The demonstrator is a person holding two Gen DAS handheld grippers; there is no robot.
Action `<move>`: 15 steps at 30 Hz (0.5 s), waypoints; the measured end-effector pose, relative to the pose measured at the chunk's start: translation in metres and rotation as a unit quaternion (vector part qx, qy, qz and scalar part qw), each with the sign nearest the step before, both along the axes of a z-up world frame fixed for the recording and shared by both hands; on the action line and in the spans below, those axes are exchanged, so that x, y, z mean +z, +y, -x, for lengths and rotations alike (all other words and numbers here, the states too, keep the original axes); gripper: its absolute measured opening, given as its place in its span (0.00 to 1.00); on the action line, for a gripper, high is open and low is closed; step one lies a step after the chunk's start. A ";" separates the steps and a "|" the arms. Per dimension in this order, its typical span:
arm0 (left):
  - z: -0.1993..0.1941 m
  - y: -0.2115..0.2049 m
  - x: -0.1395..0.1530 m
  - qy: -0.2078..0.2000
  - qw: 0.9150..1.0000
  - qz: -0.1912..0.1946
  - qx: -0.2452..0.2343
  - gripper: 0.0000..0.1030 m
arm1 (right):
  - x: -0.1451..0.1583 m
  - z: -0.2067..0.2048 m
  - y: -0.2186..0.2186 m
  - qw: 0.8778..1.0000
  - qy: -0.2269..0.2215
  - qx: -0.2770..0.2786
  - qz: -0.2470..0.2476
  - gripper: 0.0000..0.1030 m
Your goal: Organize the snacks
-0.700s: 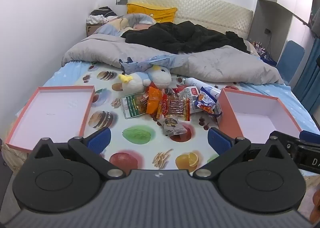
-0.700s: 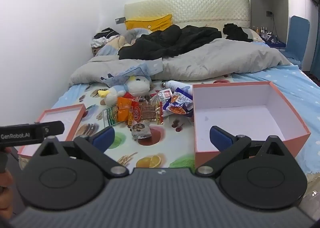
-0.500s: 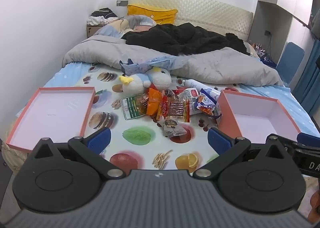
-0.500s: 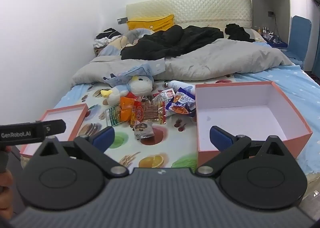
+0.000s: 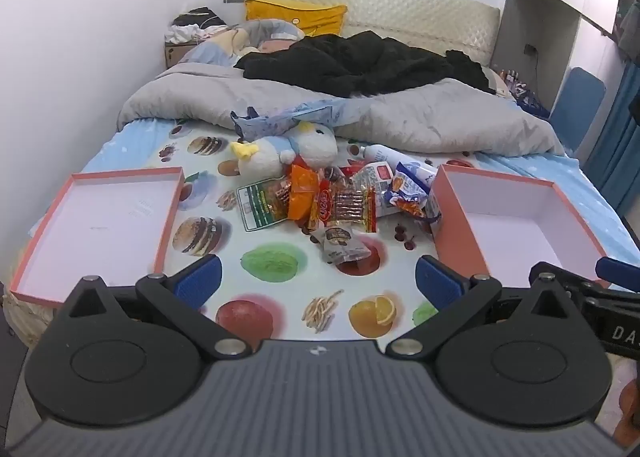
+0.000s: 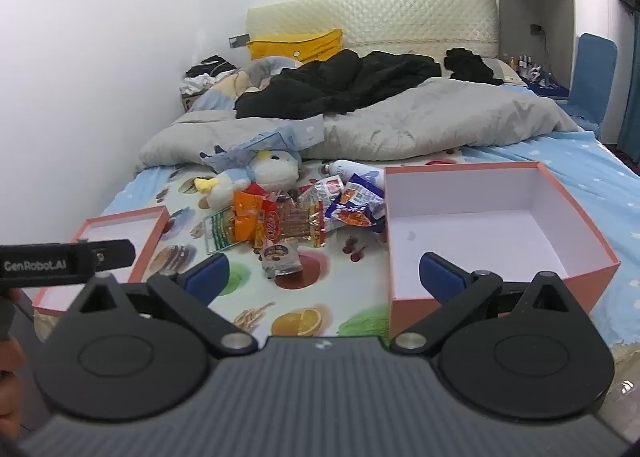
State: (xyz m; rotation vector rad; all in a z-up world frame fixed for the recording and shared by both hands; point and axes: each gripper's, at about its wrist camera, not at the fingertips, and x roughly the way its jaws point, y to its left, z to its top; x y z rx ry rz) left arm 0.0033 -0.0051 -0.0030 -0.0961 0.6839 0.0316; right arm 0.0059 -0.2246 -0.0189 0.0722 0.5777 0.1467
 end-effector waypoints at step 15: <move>-0.002 0.000 -0.002 0.000 1.000 0.001 -0.001 1.00 | -0.001 0.000 0.000 1.000 0.006 0.004 -0.012 1.00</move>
